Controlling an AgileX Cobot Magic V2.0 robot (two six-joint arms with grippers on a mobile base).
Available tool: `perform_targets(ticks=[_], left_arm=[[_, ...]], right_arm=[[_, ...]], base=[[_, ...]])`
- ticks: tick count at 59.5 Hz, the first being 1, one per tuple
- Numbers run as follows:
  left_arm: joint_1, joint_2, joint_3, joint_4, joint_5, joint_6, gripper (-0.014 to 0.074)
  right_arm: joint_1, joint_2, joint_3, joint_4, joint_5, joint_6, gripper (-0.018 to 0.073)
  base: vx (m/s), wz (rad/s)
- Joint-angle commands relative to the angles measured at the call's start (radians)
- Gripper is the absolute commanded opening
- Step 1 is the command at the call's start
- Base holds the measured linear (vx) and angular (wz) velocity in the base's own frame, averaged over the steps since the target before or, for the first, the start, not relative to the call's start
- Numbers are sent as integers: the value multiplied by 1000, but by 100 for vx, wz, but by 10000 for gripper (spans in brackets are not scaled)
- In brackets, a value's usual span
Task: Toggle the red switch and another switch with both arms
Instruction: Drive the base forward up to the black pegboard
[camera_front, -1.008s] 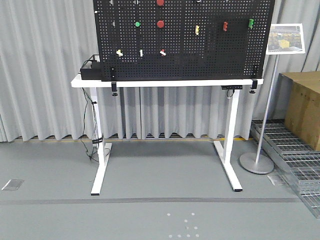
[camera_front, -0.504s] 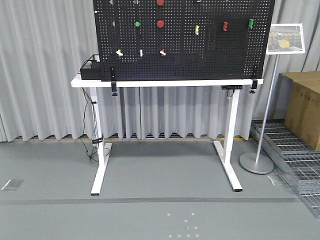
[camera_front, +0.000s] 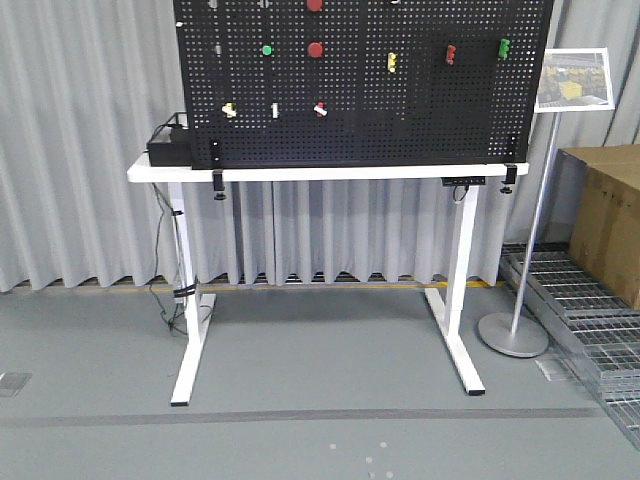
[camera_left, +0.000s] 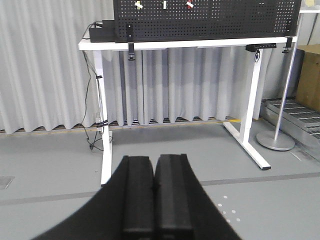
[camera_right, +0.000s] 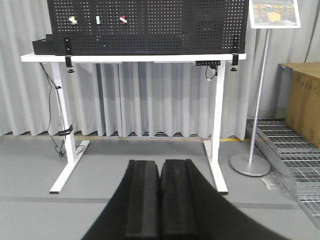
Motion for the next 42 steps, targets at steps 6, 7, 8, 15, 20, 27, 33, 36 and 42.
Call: perform_targets(ticks=[6,7,8,15,20,27,33,36,42], left_arm=[[2,-18,19,-3,-76,-9,3],[2,-18,19,-3,-76,-9,3],[2,-18,19,-3,-76,-9,3],[2,-18,19,-3,-76,-9,3],[2,-18,19,-3,-76,-9,3],[2,-18,19,-3,-76,-9,3],[2,-18,19,-3,-76,-9,3],[2,-18,19,-3,-76,-9,3],[2,-18,19,-3,-76,-9,3]], right_arm=[[-5,-9,5,-7,-87,-2,-6],[-5,-9,5,-7,-87,-2,-6],[-5,-9,5,-7,-87,-2,-6],[-5,-9,5,-7,-87,-2,-6],[-5,-9,5,-7,-87,-2,-6],[-5,-9,5,-7,-87,-2,-6],[-5,-9,5,-7,-87,-2,-6],[-5,-9,5,-7,-87,-2,-6],[-5,-9,5,-7,-87,-2,-6]], base=[[24,-5],[26,1],[27,2],[29,9],[34,12],[37,9],[39,5],[40,3],[40,3]])
